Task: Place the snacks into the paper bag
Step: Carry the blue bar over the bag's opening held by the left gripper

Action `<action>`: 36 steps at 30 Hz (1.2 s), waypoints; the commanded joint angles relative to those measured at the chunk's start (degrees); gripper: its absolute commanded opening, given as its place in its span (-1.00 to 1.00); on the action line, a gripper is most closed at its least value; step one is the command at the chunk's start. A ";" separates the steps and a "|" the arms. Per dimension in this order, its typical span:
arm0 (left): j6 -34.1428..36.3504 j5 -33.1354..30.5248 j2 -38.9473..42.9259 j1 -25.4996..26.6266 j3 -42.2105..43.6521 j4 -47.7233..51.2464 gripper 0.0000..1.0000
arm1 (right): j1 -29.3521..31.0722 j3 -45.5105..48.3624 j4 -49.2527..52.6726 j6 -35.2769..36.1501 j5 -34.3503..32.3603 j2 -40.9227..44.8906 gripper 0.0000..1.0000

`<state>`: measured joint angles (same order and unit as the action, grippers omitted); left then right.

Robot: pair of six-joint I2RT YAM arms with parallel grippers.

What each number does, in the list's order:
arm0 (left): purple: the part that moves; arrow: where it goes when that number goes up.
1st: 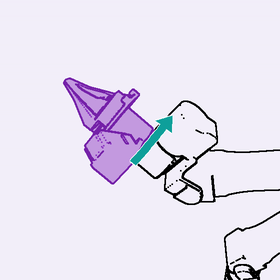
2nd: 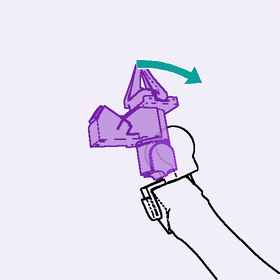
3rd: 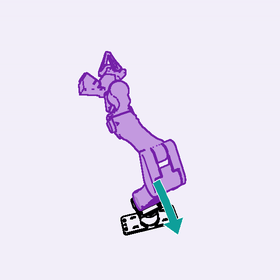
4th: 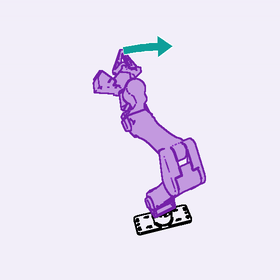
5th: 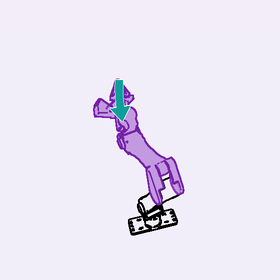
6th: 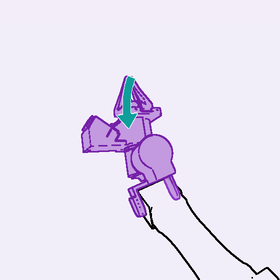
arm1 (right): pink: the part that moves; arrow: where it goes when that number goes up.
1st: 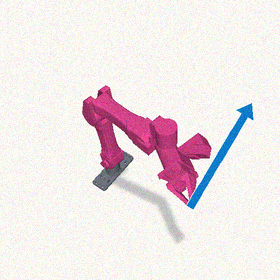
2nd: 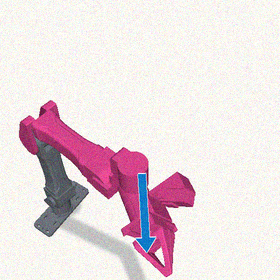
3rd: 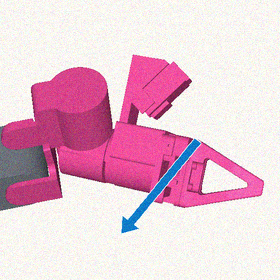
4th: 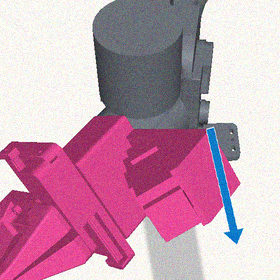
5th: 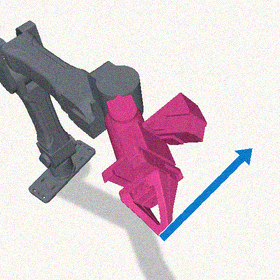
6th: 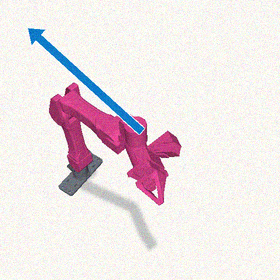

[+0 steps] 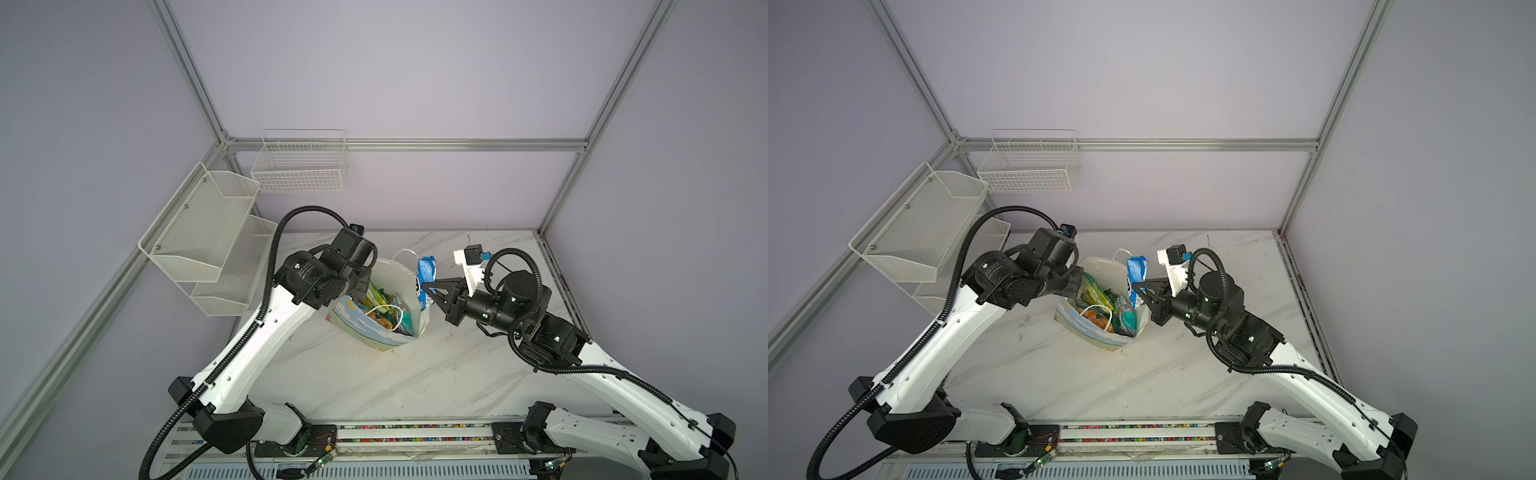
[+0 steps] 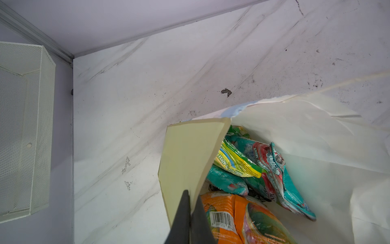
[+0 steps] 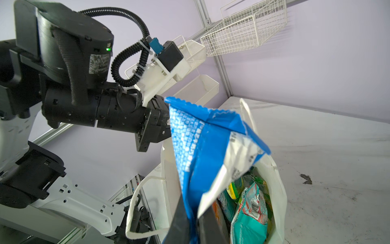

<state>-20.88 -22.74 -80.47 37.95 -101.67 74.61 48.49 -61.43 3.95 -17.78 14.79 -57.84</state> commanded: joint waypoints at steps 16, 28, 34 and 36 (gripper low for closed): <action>-0.12 -0.48 0.57 0.01 -2.97 -1.73 -1.00 | 5.97 -7.58 4.57 4.75 -9.34 -6.88 -1.00; -0.30 -0.46 0.76 0.10 -2.74 -1.74 -1.00 | 8.51 -10.92 6.94 6.28 -13.26 -11.47 -1.00; -0.39 -0.75 1.02 0.02 -2.23 -1.83 -1.00 | 9.60 -12.56 7.48 6.85 -14.65 -13.84 -1.00; -0.39 -0.59 0.84 0.02 -2.20 -1.84 -1.00 | 9.87 -13.26 7.74 7.18 -14.96 -14.76 -1.00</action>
<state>-20.91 -22.76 -80.47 37.95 -101.67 74.61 57.80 -72.44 11.20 -12.12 1.32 -71.79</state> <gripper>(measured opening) 0.047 0.086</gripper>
